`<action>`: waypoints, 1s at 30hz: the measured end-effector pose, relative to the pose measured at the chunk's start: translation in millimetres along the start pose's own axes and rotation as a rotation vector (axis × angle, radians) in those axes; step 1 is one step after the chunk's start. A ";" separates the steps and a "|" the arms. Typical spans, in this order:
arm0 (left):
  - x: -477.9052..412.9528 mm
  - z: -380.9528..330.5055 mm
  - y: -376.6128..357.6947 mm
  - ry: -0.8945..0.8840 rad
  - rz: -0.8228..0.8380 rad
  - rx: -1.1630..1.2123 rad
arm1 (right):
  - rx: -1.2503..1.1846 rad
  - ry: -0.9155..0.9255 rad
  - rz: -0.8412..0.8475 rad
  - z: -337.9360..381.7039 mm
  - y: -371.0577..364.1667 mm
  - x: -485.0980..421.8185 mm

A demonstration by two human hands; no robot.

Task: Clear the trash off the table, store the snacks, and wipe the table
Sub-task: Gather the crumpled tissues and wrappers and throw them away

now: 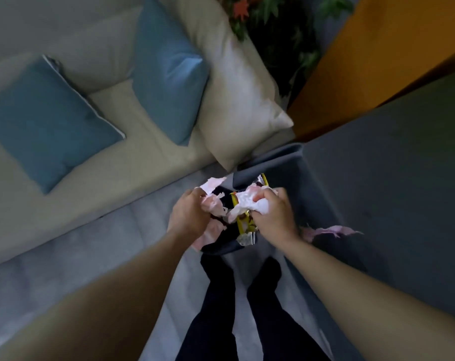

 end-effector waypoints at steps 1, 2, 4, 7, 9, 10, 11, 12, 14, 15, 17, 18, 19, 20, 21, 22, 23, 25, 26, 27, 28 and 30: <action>-3.4 7.2 -10.0 0.011 0.005 -0.007 | 0.000 0.004 0.005 -5.3 -11.0 -5.4; -6.7 14.5 -20.5 0.026 0.013 -0.015 | 0.000 0.006 0.008 -11.3 -22.5 -11.5; -13.1 30.5 -41.0 0.057 0.030 -0.012 | 0.013 -0.016 0.011 -23.1 -46.3 -24.2; -21.3 55.6 -72.0 0.078 0.046 0.023 | 0.045 -0.048 0.033 -41.8 -80.1 -42.8; -27.4 72.0 -92.8 0.087 0.062 0.041 | 0.074 -0.057 0.058 -53.5 -100.4 -54.0; -30.5 79.2 -102.3 0.093 0.072 0.046 | 0.082 -0.064 0.070 -59.1 -109.7 -58.7; -33.5 86.0 -111.2 0.105 0.082 0.049 | 0.081 -0.068 0.082 -64.1 -118.0 -62.6; -36.8 92.7 -119.7 0.117 0.086 0.051 | 0.074 -0.075 0.090 -69.2 -125.9 -66.2; -43.2 105.1 -135.4 0.138 0.100 0.058 | 0.079 -0.087 0.097 -78.5 -139.2 -72.4; -46.2 109.1 -141.4 0.148 0.110 0.063 | 0.094 -0.094 0.101 -83.1 -144.7 -74.6; -51.8 118.2 -154.8 0.163 0.141 0.086 | 0.116 -0.107 0.108 -91.9 -154.4 -78.2; -54.3 123.3 -162.2 0.169 0.163 0.110 | 0.119 -0.113 0.112 -95.8 -158.4 -79.8; -56.4 128.2 -169.9 0.177 0.194 0.144 | 0.120 -0.119 0.117 -99.1 -161.7 -81.0; -57.7 132.3 -176.7 0.188 0.227 0.191 | 0.116 -0.126 0.122 -102.4 -164.7 -82.2; -57.9 134.8 -181.4 0.199 0.256 0.235 | 0.113 -0.133 0.127 -105.1 -166.6 -83.0; -57.8 136.3 -184.4 0.204 0.270 0.266 | 0.110 -0.140 0.133 -107.2 -168.2 -83.5; -57.5 137.1 -186.0 0.206 0.281 0.279 | 0.112 -0.146 0.138 -108.7 -169.3 -83.8; -57.1 137.8 -184.8 0.205 0.302 0.258 | 0.119 -0.151 0.141 -109.1 -171.6 -83.5; -57.2 140.1 -184.0 0.197 0.310 0.231 | 0.118 -0.152 0.141 -108.4 -173.1 -83.3; -57.6 141.2 -181.0 0.183 0.314 0.212 | 0.115 -0.151 0.143 -106.5 -174.5 -82.8; -58.1 143.2 -177.6 0.177 0.311 0.211 | 0.109 -0.150 0.148 -104.5 -176.7 -81.9; -57.8 144.2 -169.8 0.175 0.310 0.211 | 0.094 -0.145 0.169 -98.6 -181.6 -80.1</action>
Point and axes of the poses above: each hand's wrist, its own x-axis away from the middle knuckle, its own y-axis out of the back of the hand, z = x × y, the point moved 3 cm from there along -x, towards the middle knuckle, and after that the axes turned 14 degrees about -y, right-handed, at the moved point
